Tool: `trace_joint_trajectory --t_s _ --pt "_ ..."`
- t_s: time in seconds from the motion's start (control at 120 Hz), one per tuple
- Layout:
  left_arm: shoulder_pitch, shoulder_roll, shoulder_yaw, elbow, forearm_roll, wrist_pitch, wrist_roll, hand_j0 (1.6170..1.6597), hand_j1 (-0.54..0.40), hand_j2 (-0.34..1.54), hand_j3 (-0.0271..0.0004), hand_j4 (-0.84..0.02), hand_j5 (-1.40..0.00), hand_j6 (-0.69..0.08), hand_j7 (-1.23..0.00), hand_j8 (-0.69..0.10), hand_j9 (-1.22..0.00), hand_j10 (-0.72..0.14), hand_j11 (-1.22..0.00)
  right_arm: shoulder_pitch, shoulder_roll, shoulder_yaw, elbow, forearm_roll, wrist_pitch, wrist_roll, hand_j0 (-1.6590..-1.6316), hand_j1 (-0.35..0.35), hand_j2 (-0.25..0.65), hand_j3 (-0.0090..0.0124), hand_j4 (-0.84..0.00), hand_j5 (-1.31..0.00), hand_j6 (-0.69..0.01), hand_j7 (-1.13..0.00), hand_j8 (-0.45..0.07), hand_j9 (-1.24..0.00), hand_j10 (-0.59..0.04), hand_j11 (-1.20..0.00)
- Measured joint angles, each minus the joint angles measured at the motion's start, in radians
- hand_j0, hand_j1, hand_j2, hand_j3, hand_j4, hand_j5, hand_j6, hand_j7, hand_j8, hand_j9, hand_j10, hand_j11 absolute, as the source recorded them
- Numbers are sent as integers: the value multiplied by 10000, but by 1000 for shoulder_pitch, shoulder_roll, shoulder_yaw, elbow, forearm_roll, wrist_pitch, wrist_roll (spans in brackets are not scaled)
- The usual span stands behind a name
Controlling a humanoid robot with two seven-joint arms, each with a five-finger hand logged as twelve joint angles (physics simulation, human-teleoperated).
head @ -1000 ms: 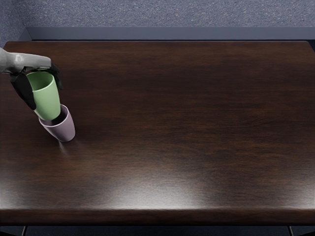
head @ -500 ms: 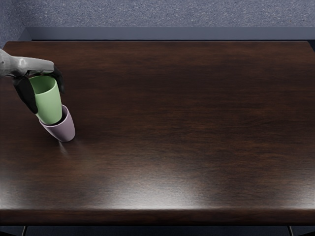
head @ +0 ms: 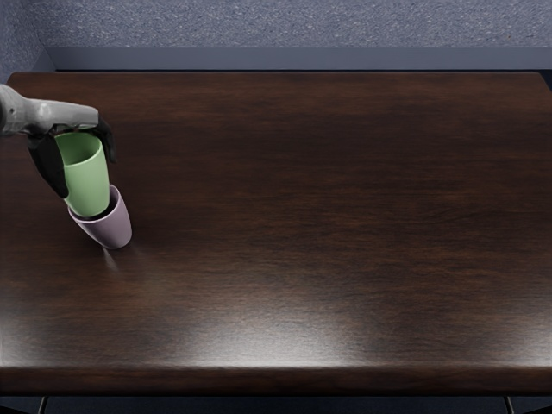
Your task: Pick up cup and place in cup with left hand
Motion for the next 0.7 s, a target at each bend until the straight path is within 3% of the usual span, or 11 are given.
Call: trace_joint_trajectory --t_s 0.067,0.283,0.617,0.7 --pt "0 0 0 0 3 0 0 16541 -862 691 0 -4634 -6005 -3577 -6106 -2846 -6110 -4010 -6176 0 0 0 0 0 0 0 -16581 -3204 -49 0 -240 -310 -240 -310 -239 -310 -239 -310" --pt "-1 2 -1 0 6 4 0 16566 132 570 0 -3187 -4115 -2822 -4147 -2576 -4145 -2972 -4167 -1 0 0 0 0 0 0 -16581 -3203 -48 0 -240 -311 -240 -311 -240 -311 -239 -311" --pt "1 -3 -3 5 -8 3 0 16578 2626 164 0 -866 -1056 -808 -1059 -757 -1056 -816 -1059 -1 0 0 0 0 0 0 -16581 -3204 -48 0 -240 -311 -240 -311 -240 -311 -239 -311" --pt "-15 -54 -6 30 -59 1 0 16579 2923 116 0 -600 -705 -567 -706 -531 -703 -563 -704 -1 0 0 0 0 0 0 -16581 -3203 -49 0 -240 -311 -239 -311 -239 -311 -238 -311"
